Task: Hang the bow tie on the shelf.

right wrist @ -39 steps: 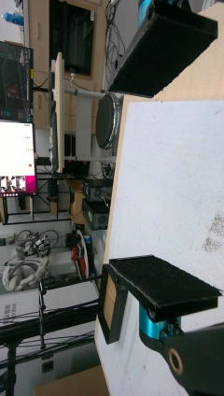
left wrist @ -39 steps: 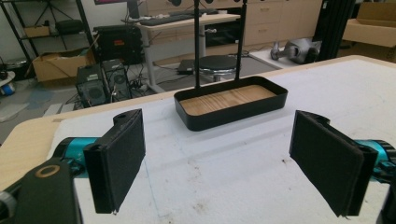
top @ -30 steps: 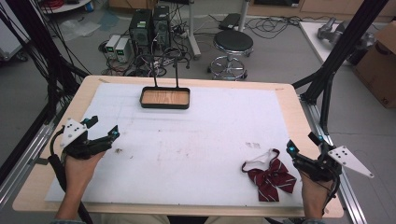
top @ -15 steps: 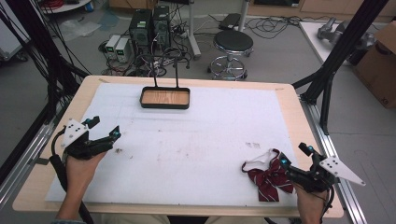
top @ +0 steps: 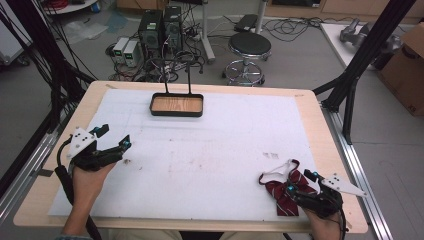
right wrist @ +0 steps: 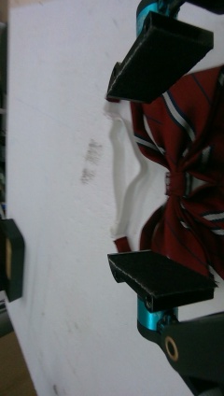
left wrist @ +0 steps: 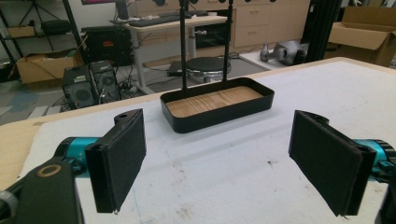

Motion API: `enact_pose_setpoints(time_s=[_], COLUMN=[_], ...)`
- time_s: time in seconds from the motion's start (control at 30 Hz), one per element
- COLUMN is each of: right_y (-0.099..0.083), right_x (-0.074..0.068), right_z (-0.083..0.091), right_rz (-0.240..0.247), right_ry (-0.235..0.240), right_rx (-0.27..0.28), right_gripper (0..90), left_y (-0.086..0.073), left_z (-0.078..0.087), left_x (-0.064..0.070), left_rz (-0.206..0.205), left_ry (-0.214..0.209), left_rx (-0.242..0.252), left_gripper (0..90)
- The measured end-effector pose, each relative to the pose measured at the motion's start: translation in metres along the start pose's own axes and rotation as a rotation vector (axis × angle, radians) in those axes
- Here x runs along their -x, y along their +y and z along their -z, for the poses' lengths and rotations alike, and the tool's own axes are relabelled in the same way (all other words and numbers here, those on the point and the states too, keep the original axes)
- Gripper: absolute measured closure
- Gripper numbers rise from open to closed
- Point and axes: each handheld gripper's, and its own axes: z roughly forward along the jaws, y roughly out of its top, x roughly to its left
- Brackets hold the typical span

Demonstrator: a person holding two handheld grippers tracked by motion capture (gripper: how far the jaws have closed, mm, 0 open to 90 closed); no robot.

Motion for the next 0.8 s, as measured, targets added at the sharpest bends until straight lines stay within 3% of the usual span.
enact_pose_setpoints(time_s=[0.07,0.23,0.33,0.6,0.8], right_y=[-0.001,-0.002,-0.002,0.0,0.0], right_x=[0.0,-0.001,-0.003,-0.004,-0.009], right_z=[-0.006,-0.012,-0.02,-0.027,-0.031], right_rz=[-0.013,-0.005,0.008,0.025,0.077], right_ry=[0.009,0.018,0.009,-0.012,-0.053], right_rx=[-0.064,-0.123,-0.188,-0.257,-0.298], right_gripper=[17.7,22.3,23.5,27.2,34.0], left_y=[0.0,0.0,0.0,0.0,0.001], left_z=[0.0,0.0,0.0,-0.001,0.001], left_x=[0.0,0.0,0.0,0.001,0.0], left_rz=[-0.003,-0.002,-0.005,-0.011,-0.005], left_ry=[-0.002,-0.004,-0.007,-0.016,-0.011], left_rx=[-0.001,-0.001,-0.001,0.0,0.007], left_gripper=[19.1,19.1,19.2,19.2,19.3])
